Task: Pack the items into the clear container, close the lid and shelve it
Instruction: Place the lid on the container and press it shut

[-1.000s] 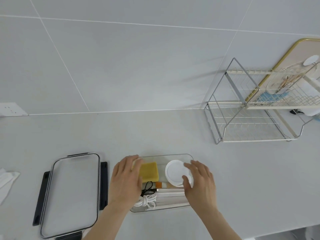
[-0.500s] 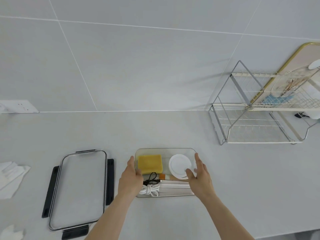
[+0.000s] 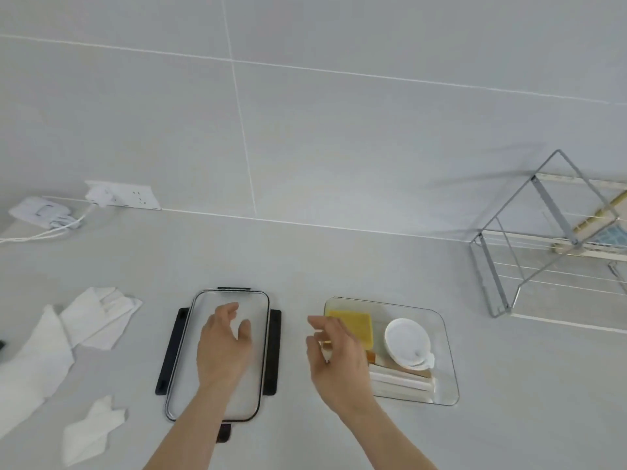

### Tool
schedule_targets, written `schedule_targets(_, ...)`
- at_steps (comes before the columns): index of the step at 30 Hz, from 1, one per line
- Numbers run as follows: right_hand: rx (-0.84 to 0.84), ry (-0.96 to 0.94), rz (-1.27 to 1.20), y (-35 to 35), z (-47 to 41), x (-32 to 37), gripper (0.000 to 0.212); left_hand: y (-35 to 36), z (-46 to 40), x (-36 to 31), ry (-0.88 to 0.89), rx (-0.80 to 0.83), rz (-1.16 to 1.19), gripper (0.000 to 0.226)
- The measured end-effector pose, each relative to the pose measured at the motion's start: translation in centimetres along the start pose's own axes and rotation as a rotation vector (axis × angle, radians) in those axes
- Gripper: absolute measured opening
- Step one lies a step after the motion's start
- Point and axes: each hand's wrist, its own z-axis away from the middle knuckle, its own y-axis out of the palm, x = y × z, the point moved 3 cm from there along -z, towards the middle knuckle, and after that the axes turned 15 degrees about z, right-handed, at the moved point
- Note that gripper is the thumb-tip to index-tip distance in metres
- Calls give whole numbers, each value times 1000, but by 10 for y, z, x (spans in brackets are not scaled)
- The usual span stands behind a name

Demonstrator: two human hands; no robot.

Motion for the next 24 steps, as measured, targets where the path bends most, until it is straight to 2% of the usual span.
schedule_targets(3, 212, 34, -40, 34, 6, 12, 37, -16, -5, 20, -84, -40, -145, 46)
schedule_targets(6, 481, 118, 3, 53, 3, 15, 56, -24, -14, 35, -203, -44, -219, 58)
schedule_targets(8, 514, 265, -120, 30, 0, -12, 67, 5, -21, 10, -183, 100, -222, 66)
schedule_targets(10, 603, 280, -151, 36, 0, -11, 76, 5, -27, 17, -288, 145, -215, 73)
schedule_targets(13, 677, 302, -135, 44, 8, -13, 83, 2, -27, 28, -348, 185, -226, 77)
schedule_targets(16, 703, 289, -144, 53, 13, -6, 85, -11, -29, 37, -412, 148, -198, 70)
schedule_targets(18, 713, 287, -135, 57, 15, -5, 85, -17, -27, 43, -481, 136, -72, 60)
schedule_targets(21, 699, 311, -138, 59, 21, -5, 87, -20, -15, 43, -508, 155, 50, 34)
schedule_targets(24, 691, 371, -217, 59, 20, -7, 89, -20, -10, 25, -559, 152, 286, 27)
